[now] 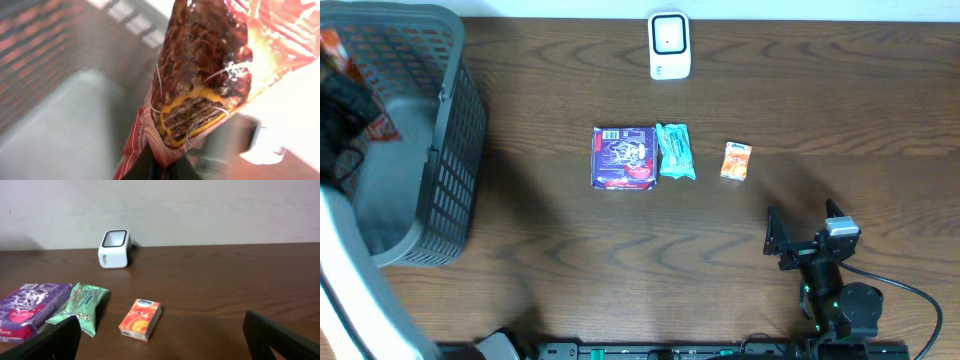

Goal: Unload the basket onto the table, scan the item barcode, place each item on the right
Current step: 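Reach the left gripper into the basket and grasp the red Top bar, then carry the red bar past the scanner and place it beside green pack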

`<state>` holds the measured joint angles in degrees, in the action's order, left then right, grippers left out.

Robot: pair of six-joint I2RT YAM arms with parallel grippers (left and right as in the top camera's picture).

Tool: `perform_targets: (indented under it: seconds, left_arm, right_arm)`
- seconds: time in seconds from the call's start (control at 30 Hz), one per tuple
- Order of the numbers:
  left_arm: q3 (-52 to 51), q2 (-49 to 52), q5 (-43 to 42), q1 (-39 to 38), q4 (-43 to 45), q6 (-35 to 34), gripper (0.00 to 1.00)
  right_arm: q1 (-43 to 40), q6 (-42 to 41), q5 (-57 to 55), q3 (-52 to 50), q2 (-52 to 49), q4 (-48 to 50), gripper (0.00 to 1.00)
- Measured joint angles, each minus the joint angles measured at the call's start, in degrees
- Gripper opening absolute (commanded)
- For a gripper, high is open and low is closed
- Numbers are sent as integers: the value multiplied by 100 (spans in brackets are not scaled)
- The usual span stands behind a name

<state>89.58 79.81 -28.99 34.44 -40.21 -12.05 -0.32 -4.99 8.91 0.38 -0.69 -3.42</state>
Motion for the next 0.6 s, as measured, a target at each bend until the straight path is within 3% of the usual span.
perform_targets:
  seconds: [0.13,0.23,0.43,0.6]
  left_arm:
    - [26,-658,-1025,-509,396,-417,7]
    - [28,-730,-1530,-1725,450,-577,7]
    - [11,-238,-601,-4157,437,-645,7]
    - [4,577,782,-5480,562,-1080,7]
  right_arm:
    - [0,0,0,2,0,0,99]
    - [0,0,0,2,0,0,99]
    - [0,0,0,2,0,0,99]
    - [0,0,-2,2,0,0,99]
